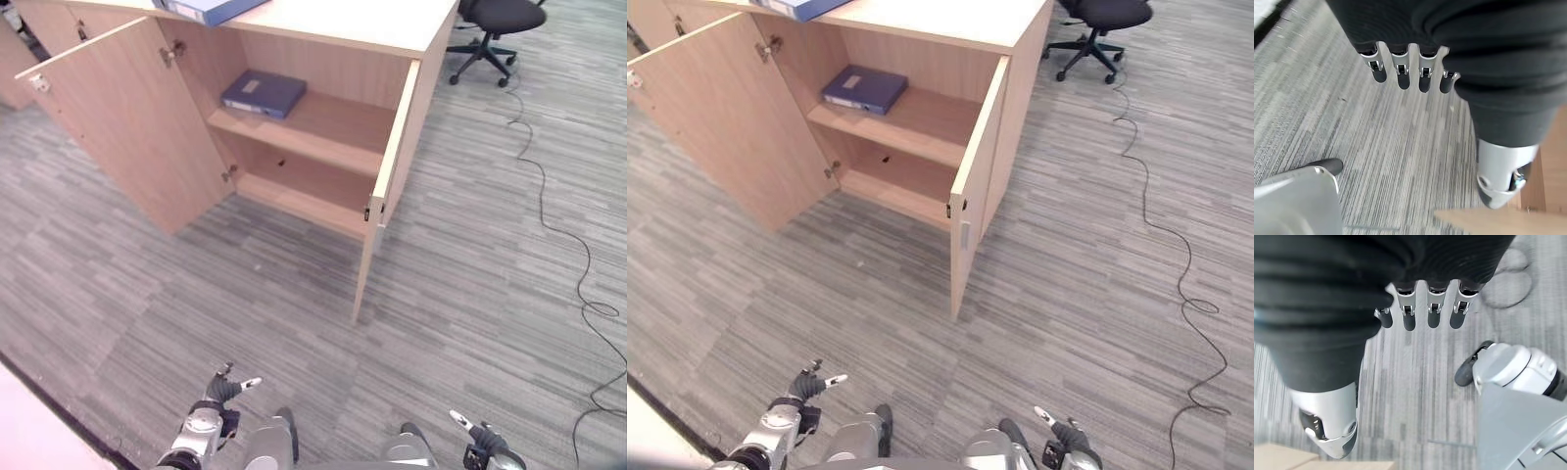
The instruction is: Put the empty folder in the office cabinet
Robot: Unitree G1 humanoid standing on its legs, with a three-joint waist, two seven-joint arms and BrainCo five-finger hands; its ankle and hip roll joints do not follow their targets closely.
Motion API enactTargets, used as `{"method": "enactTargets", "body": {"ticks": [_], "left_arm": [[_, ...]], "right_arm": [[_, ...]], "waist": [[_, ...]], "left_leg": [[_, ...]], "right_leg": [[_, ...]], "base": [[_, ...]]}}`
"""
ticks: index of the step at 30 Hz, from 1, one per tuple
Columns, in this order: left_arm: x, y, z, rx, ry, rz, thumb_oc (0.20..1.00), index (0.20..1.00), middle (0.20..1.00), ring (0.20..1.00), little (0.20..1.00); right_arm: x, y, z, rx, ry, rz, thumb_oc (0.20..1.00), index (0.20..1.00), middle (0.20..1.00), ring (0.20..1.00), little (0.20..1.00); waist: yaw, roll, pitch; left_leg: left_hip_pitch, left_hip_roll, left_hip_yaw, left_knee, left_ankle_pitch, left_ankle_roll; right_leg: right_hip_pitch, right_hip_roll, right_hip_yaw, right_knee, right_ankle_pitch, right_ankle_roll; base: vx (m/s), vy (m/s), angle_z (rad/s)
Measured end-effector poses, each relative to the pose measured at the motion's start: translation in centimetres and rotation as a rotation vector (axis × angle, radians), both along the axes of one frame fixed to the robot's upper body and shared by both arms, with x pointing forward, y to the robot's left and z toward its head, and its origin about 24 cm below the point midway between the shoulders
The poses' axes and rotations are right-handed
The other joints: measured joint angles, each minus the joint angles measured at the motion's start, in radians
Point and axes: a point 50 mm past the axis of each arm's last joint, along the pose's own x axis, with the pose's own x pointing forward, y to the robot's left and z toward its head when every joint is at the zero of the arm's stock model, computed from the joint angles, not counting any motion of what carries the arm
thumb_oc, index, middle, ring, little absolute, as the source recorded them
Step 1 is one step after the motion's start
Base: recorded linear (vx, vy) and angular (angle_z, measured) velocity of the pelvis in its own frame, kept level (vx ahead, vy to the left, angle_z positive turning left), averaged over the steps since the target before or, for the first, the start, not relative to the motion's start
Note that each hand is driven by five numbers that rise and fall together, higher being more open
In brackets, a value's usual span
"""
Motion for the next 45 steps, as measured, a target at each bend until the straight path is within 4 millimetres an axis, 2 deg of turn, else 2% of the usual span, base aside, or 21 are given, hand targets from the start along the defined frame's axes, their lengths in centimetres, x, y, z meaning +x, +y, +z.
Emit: {"method": "enactTargets", "body": {"ticks": [3,4,6,7,10,11,13,14,19,22,26,29,32,33,35,36,37,38,41,43,45], "left_arm": [[-0.5,0.7,0.0,0.019,0.009,0.002,1.0,1.0,1.0,1.0,1.0],[0.1,0.3,0.3,0.009,-0.019,-0.007,1.0,1.0,1.0,1.0,1.0],[-1.3,-0.5,-0.3,-0.023,-0.002,-0.007,1.0,1.0,1.0,1.0,1.0],[-2.8,-0.5,-1.1,-0.036,0.047,0.026,1.0,1.0,1.0,1.0,1.0],[-5.6,0.7,-1.9,-0.019,0.131,0.083,1.0,1.0,1.0,1.0,1.0],[-6.8,2.0,-2.0,0.009,0.174,0.126,1.0,1.0,1.0,1.0,1.0],[-8.0,2.8,-2.2,0.02,0.218,0.176,1.0,1.0,1.0,1.0,1.0],[-8.1,2.6,-2.3,0.012,0.218,0.177,1.0,1.0,1.0,1.0,1.0],[-6.6,1.3,-2.2,-0.04,0.159,0.194,1.0,1.0,1.0,1.0,1.0],[-5.3,0.7,-1.8,-0.065,0.107,0.184,1.0,1.0,1.0,1.0,1.0],[-4.6,0.6,-1.7,-0.069,0.095,0.187,1.0,1.0,1.0,1.0,1.0],[-4.4,0.5,-1.7,-0.071,0.092,0.187,1.0,1.0,1.0,1.0,1.0],[-4.6,0.6,-1.8,-0.064,0.104,0.195,1.0,1.0,1.0,1.0,1.0],[-5.2,0.8,-2.1,-0.056,0.128,0.205,1.0,1.0,1.0,1.0,1.0],[-7.0,0.2,-2.6,-0.071,0.165,0.218,1.0,1.0,1.0,1.0,1.0],[-6.8,0.1,-2.5,-0.074,0.151,0.22,1.0,1.0,1.0,1.0,1.0],[-7.5,0.0,-2.7,-0.075,0.165,0.232,1.0,1.0,1.0,1.0,1.0],[-7.7,1.3,-2.6,-0.057,0.175,0.284,1.0,1.0,1.0,1.0,1.0],[-5.8,3.8,-1.4,-0.003,0.12,0.303,1.0,1.0,1.0,1.0,1.0],[-4.8,4.6,-0.8,0.016,0.089,0.294,1.0,1.0,1.0,1.0,1.0],[-4.1,4.6,-0.5,0.017,0.063,0.278,1.0,1.0,1.0,1.0,1.0]], "right_arm": [[2.3,1.2,0.4,0.032,-0.07,0.002,1.0,1.0,1.0,1.0,1.0],[1.9,1.6,0.2,0.035,-0.067,0.009,1.0,1.0,1.0,1.0,1.0],[2.7,1.5,0.6,0.034,-0.097,0.006,1.0,1.0,1.0,1.0,1.0],[2.4,2.1,0.4,0.046,-0.097,0.032,1.0,1.0,1.0,1.0,1.0],[1.2,2.1,-0.2,0.057,-0.039,0.029,1.0,1.0,1.0,1.0,1.0],[0.9,2.0,-0.3,0.055,-0.023,0.025,1.0,1.0,1.0,1.0,1.0],[-0.5,1.5,-0.5,0.041,0.012,0.019,1.0,1.0,1.0,1.0,1.0],[-1.0,1.0,-0.6,0.03,0.029,0.013,1.0,1.0,1.0,1.0,1.0],[-1.5,-0.8,-0.1,-0.016,0.046,0.011,1.0,1.0,1.0,1.0,1.0],[-1.3,-0.9,0.0,-0.021,0.043,0.012,1.0,1.0,1.0,1.0,1.0],[-2.0,-2.1,0.1,-0.055,0.079,0.018,1.0,1.0,1.0,1.0,1.0],[-2.2,-2.8,0.4,-0.077,0.09,0.015,1.0,1.0,1.0,1.0,1.0],[-2.8,-3.5,0.5,-0.093,0.099,0.002,1.0,1.0,1.0,1.0,1.0],[-2.9,-3.6,0.6,-0.105,0.113,0.028,1.0,1.0,1.0,1.0,1.0],[-4.0,-4.9,1.1,-0.134,0.119,0.012,1.0,1.0,1.0,1.0,1.0],[-4.3,-5.4,1.4,-0.141,0.089,-0.018,1.0,1.0,1.0,1.0,1.0],[-4.1,-5.5,1.5,-0.147,0.092,-0.013,1.0,1.0,1.0,1.0,1.0],[-4.2,-4.0,0.6,-0.102,0.131,0.012,1.0,1.0,1.0,1.0,1.0],[-3.5,-0.3,-0.8,0.003,0.13,0.045,1.0,1.0,1.0,1.0,1.0],[-3.1,1.3,-1.2,0.045,0.119,0.041,1.0,1.0,1.0,1.0,1.0],[-1.8,1.9,-1.1,0.068,0.083,0.053,1.0,1.0,1.0,1.0,1.0]], "waist": [[0.021,0.006,-0.01],[0.022,0.007,-0.011],[0.05,0.072,-0.015],[0.053,0.096,-0.035],[0.07,0.091,-0.061],[0.098,0.059,-0.059],[0.092,0.045,-0.053],[0.095,0.055,-0.052],[0.077,0.044,-0.015],[0.065,0.043,-0.001],[0.06,0.058,-0.003],[0.069,0.074,-0.008],[0.075,0.087,-0.013],[0.078,0.079,-0.009],[0.096,0.118,-0.02],[0.103,0.135,-0.02],[0.106,0.139,-0.02],[0.107,0.043,-0.012],[0.133,-0.047,0.005],[0.157,-0.069,0.0],[0.167,-0.077,-0.001]], "left_leg": [[0.084,0.013,0.1,-0.128,0.079,0.032],[0.109,-0.014,0.151,-0.143,0.088,0.07],[0.175,0.025,0.257,-0.244,0.116,0.075],[0.179,0.025,0.294,-0.267,0.106,0.08],[0.198,0.014,0.36,-0.299,0.12,0.079],[0.203,0.014,0.4,-0.301,0.12,0.087],[0.207,0.015,0.388,-0.297,0.138,0.062],[0.209,0.024,0.388,-0.285,0.146,0.055],[0.11,0.046,0.253,-0.036,0.16,0.011],[0.067,0.087,0.192,-0.016,0.176,-0.03],[0.145,0.24,0.109,-0.308,0.241,-0.101],[0.152,0.271,0.002,-0.377,0.267,-0.135],[0.114,0.277,-0.077,-0.351,0.299,-0.147],[0.087,0.283,-0.064,-0.346,0.323,-0.115],[0.031,0.294,-0.072,-0.285,0.396,-0.063],[-0.01,0.293,-0.113,-0.198,0.323,-0.092],[-0.007,0.29,-0.116,-0.179,0.274,-0.053],[-0.014,0.204,-0.091,-0.141,0.181,-0.154],[-0.055,0.142,-0.063,-0.045,0.143,-0.121],[-0.101,0.157,0.06,0.103,0.044,-0.084],[-0.099,0.149,0.07,0.139,0.009,-0.059]], "right_leg": [[-0.063,-0.023,-0.295,0.002,0.144,0.005],[-0.062,-0.059,-0.534,0.007,0.196,0.014],[-0.108,-0.045,-0.732,0.02,0.288,-0.003],[-0.191,-0.002,-0.712,0.222,0.145,0.048],[-0.214,0.068,-0.748,0.34,0.007,-0.002],[-0.209,0.052,-0.852,0.388,-0.071,-0.033],[-0.115,0.14,-0.811,0.156,-0.082,-0.118],[-0.097,0.181,-0.739,0.109,-0.072,-0.119],[-0.051,0.182,-0.694,0.041,-0.028,-0.172],[-0.028,0.188,-0.68,-0.012,-0.001,-0.157],[-0.012,0.215,-0.638,-0.033,0.003,-0.148],[-0.009,0.221,-0.614,-0.04,0.005,-0.141],[0.016,0.206,-0.601,-0.052,-0.004,-0.124],[0.026,0.168,-0.582,-0.028,-0.015,-0.105],[0.029,0.117,-0.553,0.041,-0.055,-0.015],[0.024,0.11,-0.555,0.07,-0.077,0.01],[0.011,0.088,-0.541,0.128,-0.108,0.019],[-0.012,-0.018,-0.426,0.172,-0.143,0.035],[-0.002,-0.077,-0.405,0.132,-0.036,0.044],[0.117,-0.124,-0.39,-0.001,0.05,0.054],[0.102,-0.132,-0.427,0.04,0.102,0.023]], "base": [[-0.05,0.399,-1.46],[-0.12,0.81,-0.79],[-0.05,0.431,-1.32],[-0.1,0.238,-1.23],[-0.06,0.113,-0.76],[0.06,-0.029,-0.63],[0.07,-0.013,-0.3],[0.0,0.0,0.0],[-0.01,-0.022,-0.26],[0.12,0.156,-0.2],[0.16,0.172,-0.27],[0.16,0.156,-0.26],[0.22,0.263,-0.15],[0.37,0.596,-0.27],[0.33,0.575,-0.34],[0.14,0.338,-0.19],[0.21,0.518,-0.18],[0.2,0.561,-0.08],[0.19,0.608,0.04],[0.21,0.534,0.25],[0.17,0.47,0.14]]}}
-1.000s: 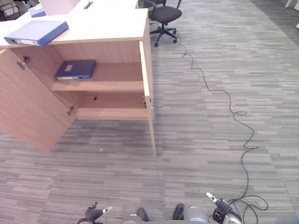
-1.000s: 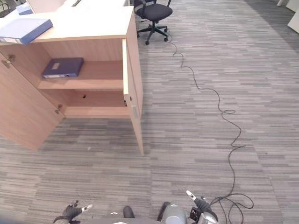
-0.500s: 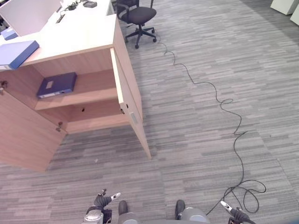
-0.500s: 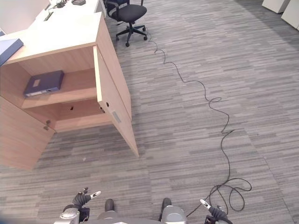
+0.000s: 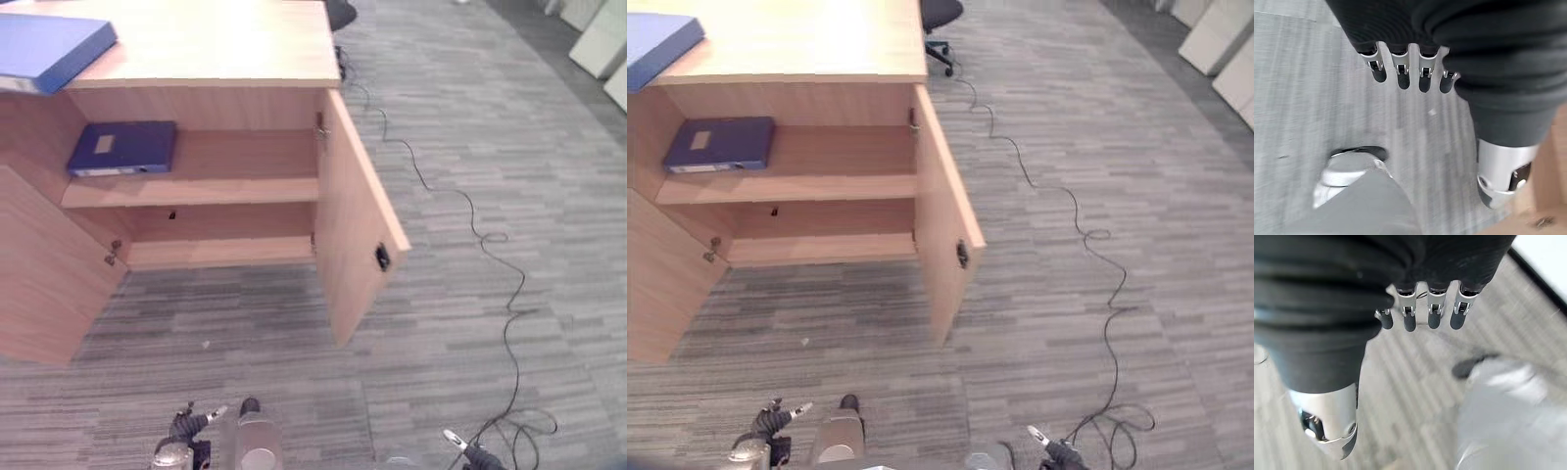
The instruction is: Put the empty folder in the office cabinet
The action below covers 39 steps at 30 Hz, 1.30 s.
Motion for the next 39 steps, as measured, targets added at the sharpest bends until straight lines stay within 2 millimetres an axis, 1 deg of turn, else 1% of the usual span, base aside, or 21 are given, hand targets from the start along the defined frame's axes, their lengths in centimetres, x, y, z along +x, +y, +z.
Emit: {"method": "enactTargets", "body": {"ticks": [1,2,4,6,7,8,9,10,12,13,14,15,16,20,27,31,32,33,34,36,39], "left_arm": [[-0.1,-0.1,-0.1,-0.004,0.003,-0.005,1.0,1.0,1.0,1.0,1.0],[0.1,-0.2,-0.1,-0.003,0.003,-0.015,1.0,1.0,1.0,1.0,1.0],[0.6,-0.4,0.0,0.004,0.006,-0.045,1.0,1.0,1.0,1.0,1.0],[0.2,-0.3,-0.1,0.014,0.021,-0.066,1.0,1.0,1.0,1.0,1.0],[0.9,0.1,0.4,0.034,0.009,-0.092,1.0,1.0,1.0,1.0,1.0],[1.1,-0.1,0.4,0.026,0.005,-0.102,1.0,1.0,1.0,1.0,1.0],[1.4,-0.5,0.4,0.017,-0.007,-0.105,1.0,1.0,1.0,1.0,1.0],[2.0,-0.7,0.6,0.015,-0.033,-0.11,1.0,1.0,1.0,1.0,1.0],[1.9,-0.8,0.5,0.011,-0.026,-0.106,1.0,1.0,1.0,1.0,1.0],[1.2,-0.6,0.2,-0.001,-0.004,-0.06,1.0,1.0,1.0,1.0,1.0],[0.7,-0.6,-0.1,-0.002,0.013,-0.049,1.0,1.0,1.0,1.0,1.0],[0.6,-0.7,-0.1,-0.002,0.021,-0.058,1.0,1.0,1.0,1.0,1.0],[0.4,-0.8,-0.1,-0.004,0.017,-0.065,1.0,1.0,1.0,1.0,1.0],[0.4,-2.9,-0.6,-0.059,0.002,-0.081,1.0,1.0,1.0,1.0,1.0],[0.5,-2.8,-0.5,-0.056,-0.007,-0.089,1.0,1.0,1.0,1.0,1.0],[1.5,-2.9,-0.2,-0.056,-0.026,-0.093,1.0,1.0,1.0,1.0,1.0],[1.7,-3.0,-0.2,-0.057,-0.033,-0.094,1.0,1.0,1.0,1.0,1.0],[1.8,-3.1,-0.2,-0.062,-0.037,-0.092,1.0,1.0,1.0,1.0,1.0],[1.4,-3.1,-0.3,-0.063,-0.027,-0.088,1.0,1.0,1.0,1.0,1.0],[0.8,-3.4,-0.7,-0.072,-0.004,-0.082,1.0,1.0,1.0,1.0,1.0],[0.5,-3.7,-0.9,-0.08,0.01,-0.079,1.0,1.0,1.0,1.0,1.0]], "right_arm": [[-0.1,-0.2,0.1,-0.005,-0.008,-0.011,1.0,1.0,1.0,1.0,1.0],[-0.3,-0.4,0.1,-0.006,-0.006,-0.031,1.0,1.0,1.0,1.0,1.0],[-0.1,-0.1,0.0,0.004,-0.005,-0.038,1.0,1.0,1.0,1.0,1.0],[0.5,0.3,0.0,0.011,-0.017,-0.034,1.0,1.0,1.0,1.0,1.0],[0.3,1.3,-0.3,0.038,-0.015,-0.048,1.0,1.0,1.0,1.0,1.0],[1.1,1.7,-0.1,0.059,-0.051,-0.073,1.0,1.0,1.0,1.0,1.0],[1.0,1.7,-0.1,0.065,-0.057,-0.077,1.0,1.0,1.0,1.0,1.0],[0.8,1.7,-0.1,0.062,-0.059,-0.069,1.0,1.0,1.0,1.0,1.0],[1.8,1.9,0.1,0.067,-0.086,-0.055,1.0,1.0,1.0,1.0,1.0],[2.5,1.8,0.4,0.064,-0.11,-0.044,1.0,1.0,1.0,1.0,1.0],[2.6,1.6,0.4,0.056,-0.112,-0.032,1.0,1.0,1.0,1.0,1.0],[2.3,1.3,0.4,0.048,-0.102,-0.029,1.0,1.0,1.0,1.0,1.0],[1.3,0.9,0.2,0.034,-0.069,-0.039,1.0,1.0,1.0,1.0,1.0],[1.9,-1.4,1.0,-0.028,-0.091,-0.059,1.0,1.0,1.0,1.0,1.0],[1.6,-2.0,1.1,-0.038,-0.088,-0.083,1.0,1.0,1.0,1.0,1.0],[1.0,-2.9,1.2,-0.059,-0.064,-0.103,1.0,1.0,1.0,1.0,1.0],[1.0,-3.1,1.2,-0.063,-0.062,-0.105,1.0,1.0,1.0,1.0,1.0],[1.1,-3.3,1.3,-0.071,-0.062,-0.107,1.0,1.0,1.0,1.0,1.0],[1.1,-3.4,1.3,-0.072,-0.062,-0.109,1.0,1.0,1.0,1.0,1.0],[1.0,-3.7,1.4,-0.08,-0.064,-0.112,1.0,1.0,1.0,1.0,1.0],[1.4,-4.2,1.7,-0.092,-0.076,-0.112,1.0,1.0,1.0,1.0,1.0]], "waist": [[-0.003,0.026,-0.012],[-0.015,0.022,-0.019],[-0.005,0.016,-0.019],[-0.011,0.019,-0.02],[-0.003,-0.004,-0.021],[-0.023,0.025,-0.006],[-0.027,0.038,-0.019],[-0.023,0.046,-0.021],[-0.024,0.068,-0.008],[-0.056,0.09,0.002],[-0.067,0.088,0.001],[-0.067,0.067,-0.006],[-0.063,0.003,-0.026],[-0.037,0.087,-0.046],[-0.049,0.109,-0.029],[-0.062,0.135,0.037],[-0.067,0.135,0.047],[-0.071,0.118,0.071],[-0.072,0.123,0.074],[-0.086,0.131,0.078],[-0.094,0.142,0.07]], "left_leg": [[-0.028,0.014,0.013,0.032,-0.023,0.002],[-0.052,0.017,0.027,0.06,-0.029,0.0],[-0.054,-0.007,0.057,0.057,-0.041,0.024],[-0.038,-0.018,0.079,0.023,-0.024,0.063],[0.004,-0.053,0.113,-0.01,-0.023,0.086],[0.097,-0.064,0.108,-0.131,0.032,0.117],[0.128,-0.071,0.099,-0.194,0.049,0.118],[0.159,-0.084,0.094,-0.243,0.051,0.145],[0.231,-0.076,0.085,-0.341,0.073,0.169],[0.297,-0.059,0.082,-0.417,0.113,0.162],[0.322,-0.065,0.078,-0.456,0.136,0.139],[0.336,-0.094,0.077,-0.478,0.149,0.119],[0.375,-0.172,0.069,-0.504,0.147,0.118],[0.367,-0.154,0.043,-0.496,0.134,0.117],[0.374,-0.154,0.024,-0.463,0.123,0.112],[0.318,-0.179,0.008,-0.359,0.117,0.1],[0.298,-0.188,0.006,-0.324,0.118,0.09],[0.253,-0.196,0.027,-0.256,0.113,0.042],[0.256,-0.172,0.04,-0.268,0.114,0.041],[0.255,-0.061,0.059,-0.328,0.147,0.001],[0.269,0.03,-0.034,-0.443,0.193,-0.04]], "right_leg": [[0.011,0.001,-0.011,-0.014,0.021,-0.001],[0.019,-0.005,-0.019,-0.022,0.029,-0.012],[-0.031,-0.029,-0.038,-0.004,0.121,-0.067],[-0.059,-0.054,-0.08,0.013,0.198,-0.052],[-0.078,-0.066,-0.122,0.039,0.311,-0.043],[-0.116,-0.064,-0.11,0.122,0.438,-0.068],[-0.141,-0.042,-0.083,0.175,0.325,0.012],[-0.182,0.008,-0.062,0.215,0.177,0.055],[-0.237,0.16,-0.03,0.263,-0.012,-0.001],[-0.26,0.33,-0.021,0.227,-0.09,-0.044],[-0.277,0.394,-0.041,0.182,-0.101,-0.059],[-0.287,0.401,-0.086,0.127,-0.09,-0.072],[-0.288,0.329,-0.216,0.054,-0.011,-0.197],[-0.22,0.371,-0.209,-0.083,0.015,-0.183],[-0.149,0.379,-0.208,-0.161,0.024,-0.17],[-0.142,0.35,-0.205,-0.181,0.034,-0.163],[-0.141,0.337,-0.202,-0.194,0.031,-0.168],[-0.128,0.313,-0.194,-0.21,0.037,-0.17],[-0.116,0.313,-0.195,-0.213,0.04,-0.175],[-0.097,0.314,-0.195,-0.221,0.035,-0.176],[-0.098,0.318,-0.162,-0.221,0.033,-0.165]], "base": [[0.13,0.389,0.33],[0.16,0.579,0.33],[0.12,0.463,-0.01],[0.16,0.565,-0.22],[0.25,0.821,-0.12],[0.29,0.815,0.07],[0.23,0.551,0.25],[0.2,0.432,0.1],[0.16,0.271,0.02],[0.12,0.179,0.36],[0.06,0.128,0.51],[0.07,0.101,0.53],[0.09,0.065,0.42],[0.11,-0.001,0.13],[0.0,-0.002,-0.01],[-0.09,0.016,0.08],[-0.01,0.061,0.2],[0.03,0.097,0.07],[0.07,0.216,-0.01],[0.08,0.193,-0.08],[0.07,0.16,-0.27]]}}
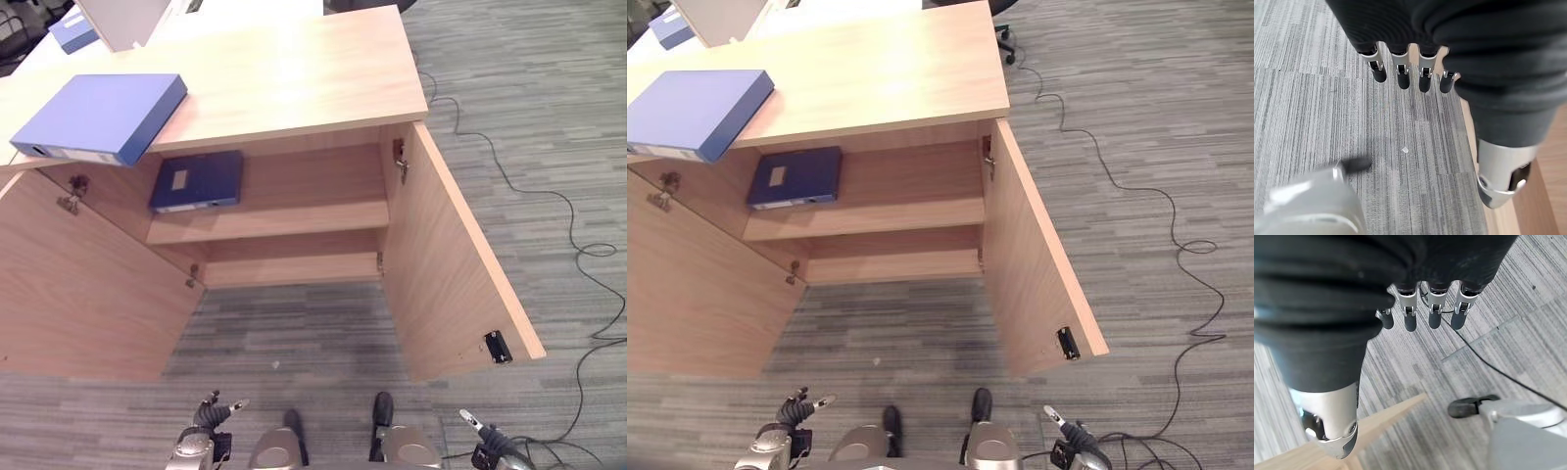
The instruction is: Put the empty folder in the office cabinet
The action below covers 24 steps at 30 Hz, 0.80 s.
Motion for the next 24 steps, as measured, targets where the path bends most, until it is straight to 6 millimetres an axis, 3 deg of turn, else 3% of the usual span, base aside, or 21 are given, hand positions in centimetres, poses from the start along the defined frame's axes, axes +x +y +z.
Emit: {"method": "enactTargets", "body": {"ticks": [2,4,5,6,7,8,9,10,11,12,13,14,16,17,18,19,21,22,23,24], "left_arm": [[0.0,-0.5,-0.1,-0.014,0.0,-0.001,1.0,1.0,1.0,1.0,1.0],[0.5,-0.6,0.0,-0.014,-0.017,-0.003,1.0,1.0,1.0,1.0,1.0],[0.6,-0.7,0.1,-0.014,-0.021,-0.005,1.0,1.0,1.0,1.0,1.0],[0.4,-1.0,-0.1,-0.022,-0.018,-0.007,1.0,1.0,1.0,1.0,1.0],[0.2,-1.5,-0.2,-0.034,-0.018,-0.005,1.0,1.0,1.0,1.0,1.0],[-0.1,-1.4,-0.3,-0.031,-0.01,0.001,1.0,1.0,1.0,1.0,1.0],[0.0,-1.1,-0.2,-0.023,-0.014,0.005,1.0,1.0,1.0,1.0,1.0],[0.3,-1.3,-0.1,-0.025,-0.027,0.006,1.0,1.0,1.0,1.0,1.0],[0.6,-1.0,0.1,-0.016,-0.038,0.007,1.0,1.0,1.0,1.0,1.0],[0.5,-0.1,0.3,0.011,-0.036,0.01,1.0,1.0,1.0,1.0,1.0],[0.5,0.4,0.4,0.032,-0.034,-0.002,1.0,1.0,1.0,1.0,1.0],[0.2,1.0,0.4,0.049,-0.023,-0.008,1.0,1.0,1.0,1.0,1.0],[-0.4,1.0,0.3,0.051,-0.011,-0.007,1.0,1.0,1.0,1.0,1.0],[0.0,1.9,0.7,0.076,-0.021,-0.017,1.0,1.0,1.0,1.0,1.0],[-0.1,1.7,0.5,0.074,-0.006,-0.031,1.0,1.0,1.0,1.0,1.0],[-0.3,1.0,0.2,0.057,0.003,-0.04,1.0,1.0,1.0,1.0,1.0],[-0.6,0.9,0.1,0.057,0.018,-0.051,1.0,1.0,1.0,1.0,1.0],[-0.4,1.0,0.1,0.061,0.013,-0.051,1.0,1.0,1.0,1.0,1.0],[0.0,1.4,0.5,0.073,-0.003,-0.054,1.0,1.0,1.0,1.0,1.0],[0.4,1.7,0.7,0.08,-0.015,-0.058,1.0,1.0,1.0,1.0,1.0]], "right_arm": [[-0.3,-0.6,0.2,-0.013,0.004,-0.019,1.0,1.0,1.0,1.0,1.0],[-0.8,-0.8,0.1,-0.016,0.012,-0.032,1.0,1.0,1.0,1.0,1.0],[-0.9,-0.9,0.1,-0.02,0.015,-0.036,1.0,1.0,1.0,1.0,1.0],[-1.2,-1.4,0.3,-0.033,0.022,-0.036,1.0,1.0,1.0,1.0,1.0],[-1.7,-2.0,0.5,-0.048,0.03,-0.039,1.0,1.0,1.0,1.0,1.0],[-1.8,-2.0,0.4,-0.05,0.034,-0.043,1.0,1.0,1.0,1.0,1.0],[-1.7,-1.7,0.3,-0.04,0.03,-0.043,1.0,1.0,1.0,1.0,1.0],[-1.7,-1.6,0.3,-0.036,0.032,-0.041,1.0,1.0,1.0,1.0,1.0],[-1.5,-0.9,0.0,-0.016,0.027,-0.038,1.0,1.0,1.0,1.0,1.0],[-1.5,0.8,-0.7,0.036,0.036,-0.035,1.0,1.0,1.0,1.0,1.0],[-2.0,1.6,-1.0,0.062,0.042,-0.044,1.0,1.0,1.0,1.0,1.0],[-2.2,2.3,-1.4,0.082,0.054,-0.051,1.0,1.0,1.0,1.0,1.0],[-3.0,2.8,-1.7,0.098,0.097,-0.033,1.0,1.0,1.0,1.0,1.0],[-3.7,3.0,-1.9,0.116,0.092,-0.078,1.0,1.0,1.0,1.0,1.0],[-4.5,2.3,-1.8,0.102,0.094,-0.138,1.0,1.0,1.0,1.0,1.0],[-5.7,1.7,-1.8,0.088,0.139,-0.144,1.0,1.0,1.0,1.0,1.0],[-5.7,1.7,-1.8,0.086,0.145,-0.135,1.0,1.0,1.0,1.0,1.0],[-5.5,2.0,-1.9,0.091,0.139,-0.131,1.0,1.0,1.0,1.0,1.0],[-5.6,2.7,-2.1,0.109,0.148,-0.121,1.0,1.0,1.0,1.0,1.0],[-4.9,3.1,-2.2,0.116,0.138,-0.097,1.0,1.0,1.0,1.0,1.0]], "waist": [[-0.003,0.018,-0.017],[-0.001,0.012,-0.031],[-0.002,0.014,-0.042],[-0.005,0.014,-0.05],[-0.002,0.025,-0.062],[0.0,0.018,-0.077],[0.0,0.012,-0.08],[0.004,0.02,-0.085],[0.001,-0.003,-0.081],[-0.002,-0.038,-0.079],[0.002,-0.053,-0.087],[-0.002,-0.061,-0.092],[0.004,-0.053,-0.096],[-0.003,-0.081,-0.107],[-0.013,-0.076,-0.114],[-0.002,-0.075,-0.118],[-0.006,-0.058,-0.123],[-0.004,-0.057,-0.124],[-0.002,-0.084,-0.127],[0.002,-0.091,-0.127]], "left_leg": [[0.009,0.04,-0.084,-0.048,0.042,-0.032],[-0.005,0.073,-0.085,-0.038,0.054,-0.032],[-0.009,0.078,-0.078,-0.02,0.062,-0.022],[-0.015,0.074,-0.073,0.002,0.127,0.006],[-0.022,0.08,-0.087,0.022,0.179,-0.027],[-0.001,0.06,-0.127,0.021,0.074,-0.071],[0.004,0.058,-0.149,-0.002,0.019,-0.057],[0.027,0.041,-0.167,-0.019,-0.034,-0.065],[0.028,0.008,-0.155,-0.02,-0.078,-0.064],[0.034,-0.029,-0.152,-0.018,-0.076,-0.044],[0.025,-0.04,-0.145,0.017,-0.101,-0.023],[0.021,-0.059,-0.135,0.039,-0.106,-0.012],[0.057,-0.06,-0.129,0.028,-0.113,0.001],[0.03,-0.077,-0.1,0.063,-0.144,0.01],[-0.016,-0.075,-0.041,0.14,-0.178,0.03],[0.004,-0.087,0.006,0.132,-0.186,0.025],[0.027,-0.085,0.034,0.094,-0.169,0.029],[0.029,-0.086,0.052,0.086,-0.164,0.039],[0.048,-0.112,0.08,0.066,-0.148,0.058],[0.056,-0.123,0.102,0.065,-0.15,0.07]], "right_leg": [[0.004,-0.013,0.014,-0.006,0.01,0.02],[0.007,-0.048,0.026,0.001,0.011,0.03],[0.007,-0.072,0.035,0.019,0.003,0.053],[0.005,-0.091,0.046,0.039,-0.006,0.099],[0.002,-0.121,0.061,0.043,-0.009,0.124],[0.002,-0.161,0.075,0.046,0.0,0.15],[-0.002,-0.2,0.091,0.048,0.004,0.165],[-0.018,-0.214,0.102,0.064,0.005,0.196],[-0.023,-0.253,0.128,0.076,0.018,0.219],[-0.033,-0.28,0.148,0.111,0.02,0.214],[-0.029,-0.292,0.143,0.119,0.066,0.213],[-0.014,-0.309,0.15,0.119,0.093,0.214],[-0.036,-0.3,0.171,0.167,0.07,0.233],[-0.021,-0.305,0.168,0.157,0.114,0.226],[0.01,-0.334,0.145,0.141,0.097,0.218],[-0.019,-0.337,0.143,0.158,0.128,0.194],[-0.055,-0.333,0.149,0.173,0.184,0.129],[-0.075,-0.335,0.145,0.174,0.222,0.122],[-0.097,-0.347,0.131,0.167,0.286,0.121],[-0.104,-0.356,0.105,0.163,0.338,0.103]], "base": [[0.07,0.339,-0.31],[0.03,0.213,-0.14],[0.03,0.26,-0.13],[0.05,0.414,-0.15],[0.08,0.57,-0.22],[0.09,0.606,-0.18],[0.07,0.454,-0.17],[0.08,0.448,-0.03],[0.09,0.422,0.0],[0.09,0.424,0.08],[0.04,0.154,0.14],[0.09,0.285,0.15],[0.14,0.471,0.09],[0.11,0.403,0.38],[0.08,0.407,0.18],[0.1,0.554,-0.09],[0.04,0.311,-0.5],[-0.01,0.407,-0.51],[-0.02,0.406,-0.57],[-0.05,0.605,-0.41]]}}
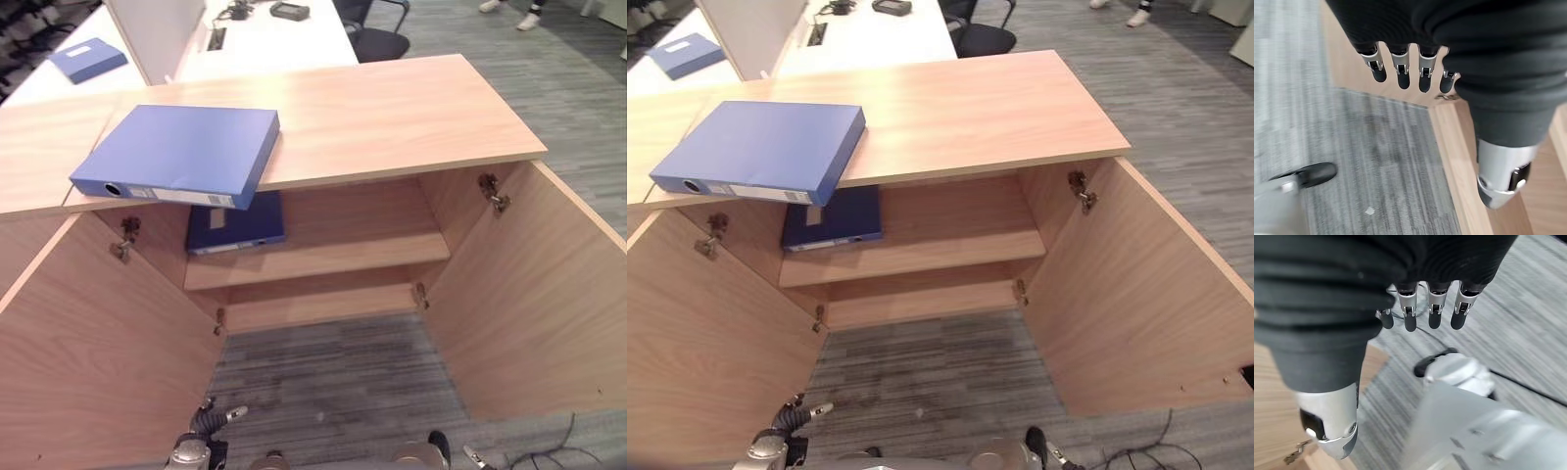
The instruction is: Put the empty folder in the office cabinet
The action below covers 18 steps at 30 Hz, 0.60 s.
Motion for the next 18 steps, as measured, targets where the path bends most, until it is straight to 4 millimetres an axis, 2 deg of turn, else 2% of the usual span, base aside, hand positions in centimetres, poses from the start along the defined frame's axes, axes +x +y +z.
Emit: {"method": "enactTargets", "body": {"ticks": [1,2,3,4,5,6,7,8,9,10,11,12,13,18], "left_arm": [[0.8,0.3,0.4,0.007,-0.02,-0.011,1.0,1.0,1.0,1.0,1.0],[0.9,0.7,0.6,0.018,-0.022,-0.01,1.0,1.0,1.0,1.0,1.0],[1.0,0.9,0.6,0.021,-0.025,-0.01,1.0,1.0,1.0,1.0,1.0],[0.8,0.8,0.5,0.017,-0.011,-0.008,1.0,1.0,1.0,1.0,1.0],[-0.1,0.8,0.1,0.008,0.014,0.014,1.0,1.0,1.0,1.0,1.0],[-0.4,0.9,0.0,0.006,0.025,0.024,1.0,1.0,1.0,1.0,1.0],[-0.6,0.9,0.0,0.003,0.026,0.034,1.0,1.0,1.0,1.0,1.0],[-1.0,1.3,0.0,0.01,0.034,0.047,1.0,1.0,1.0,1.0,1.0],[-2.1,1.6,-0.3,0.018,0.068,0.058,1.0,1.0,1.0,1.0,1.0],[-2.7,1.5,-0.5,0.014,0.085,0.061,1.0,1.0,1.0,1.0,1.0],[-2.6,1.2,-0.6,0.005,0.089,0.061,1.0,1.0,1.0,1.0,1.0],[-2.3,0.7,-0.7,-0.007,0.081,0.056,1.0,1.0,1.0,1.0,1.0],[-2.2,0.5,-0.7,-0.015,0.07,0.053,1.0,1.0,1.0,1.0,1.0],[-1.8,-0.6,-0.8,-0.043,0.054,0.045,1.0,1.0,1.0,1.0,1.0]], "right_arm": [[0.3,0.9,-0.2,0.017,0.003,0.043,1.0,1.0,1.0,1.0,1.0],[-0.1,1.7,-0.5,0.038,0.015,0.048,1.0,1.0,1.0,1.0,1.0],[0.2,2.3,-0.6,0.049,0.007,0.061,1.0,1.0,1.0,1.0,1.0],[0.5,2.6,-0.6,0.055,0.003,0.074,1.0,1.0,1.0,1.0,1.0],[1.2,3.1,-0.6,0.068,-0.013,0.092,1.0,1.0,1.0,1.0,1.0],[1.2,2.7,-0.5,0.062,-0.016,0.092,1.0,1.0,1.0,1.0,1.0],[1.0,2.3,-0.5,0.051,-0.011,0.094,1.0,1.0,1.0,1.0,1.0],[0.9,2.2,-0.4,0.045,-0.004,0.105,1.0,1.0,1.0,1.0,1.0],[0.7,1.7,-0.4,0.033,0.007,0.122,1.0,1.0,1.0,1.0,1.0],[1.4,1.5,-0.2,0.022,-0.008,0.133,1.0,1.0,1.0,1.0,1.0],[2.1,1.2,0.0,0.009,-0.036,0.139,1.0,1.0,1.0,1.0,1.0],[2.4,1.1,0.1,0.005,-0.042,0.141,1.0,1.0,1.0,1.0,1.0],[3.1,1.2,0.2,0.005,-0.059,0.148,1.0,1.0,1.0,1.0,1.0],[3.8,1.0,0.5,-0.014,-0.077,0.188,1.0,1.0,1.0,1.0,1.0]], "waist": [[-0.002,-0.008,0.004],[0.004,-0.027,-0.002],[0.011,-0.037,0.005],[0.008,-0.032,0.008],[0.02,0.015,0.006],[0.018,0.028,0.007],[0.016,0.03,0.007],[0.03,0.02,0.01],[0.057,-0.009,-0.002],[0.055,-0.004,0.0],[0.038,0.003,0.003],[0.033,0.01,0.002],[0.055,0.017,0.001],[0.052,0.029,-0.003]], "left_leg": [[0.011,-0.001,0.0,-0.011,0.009,0.025],[0.008,-0.014,-0.008,-0.008,0.005,0.042],[0.01,-0.019,-0.01,0.002,0.004,0.047],[0.019,-0.02,-0.017,-0.008,0.005,0.057],[0.038,0.032,-0.018,-0.053,0.008,0.07],[0.039,0.042,-0.03,-0.07,0.028,0.067],[0.045,0.034,-0.035,-0.09,0.034,0.073],[0.065,0.021,-0.033,-0.123,0.06,0.062],[0.092,-0.011,-0.02,-0.152,0.072,0.057],[0.08,-0.017,-0.021,-0.149,0.069,0.057],[0.072,-0.026,-0.054,-0.149,0.063,0.059],[0.076,-0.03,-0.066,-0.152,0.069,0.055],[0.077,-0.025,-0.052,-0.142,0.069,0.054],[0.092,-0.011,-0.058,-0.153,0.068,0.05]], "right_leg": [[-0.014,-0.015,-0.095,0.029,0.053,-0.002],[-0.018,-0.001,-0.098,0.053,0.073,-0.006],[-0.031,0.001,-0.047,0.081,0.109,-0.049],[-0.072,0.009,0.008,0.156,0.115,-0.057],[-0.124,0.117,0.056,0.265,-0.198,0.092],[-0.121,0.182,0.053,0.269,-0.282,0.104],[-0.122,0.228,0.024,0.282,-0.338,0.107],[-0.122,0.273,-0.02,0.285,-0.377,0.095],[-0.065,0.28,-0.229,0.158,-0.363,-0.044],[-0.018,0.29,-0.216,0.078,-0.365,-0.044],[0.019,0.3,-0.142,0.014,-0.369,-0.021],[0.029,0.318,-0.098,-0.019,-0.359,-0.013],[0.042,0.326,-0.068,-0.055,-0.344,-0.013],[0.12,0.349,-0.078,-0.177,-0.295,-0.018]], "base": [[-0.04,0.497,-0.12],[-0.02,0.633,0.09],[0.01,0.408,0.17],[0.01,0.327,0.05],[-0.02,0.225,0.16],[-0.05,0.141,0.27],[-0.05,0.046,0.37],[-0.02,0.025,0.1],[0.05,0.018,-0.17],[0.05,0.025,0.11],[0.05,-0.007,0.36],[0.03,-0.047,0.27],[0.03,-0.049,-0.05],[0.05,-0.027,0.0]]}}
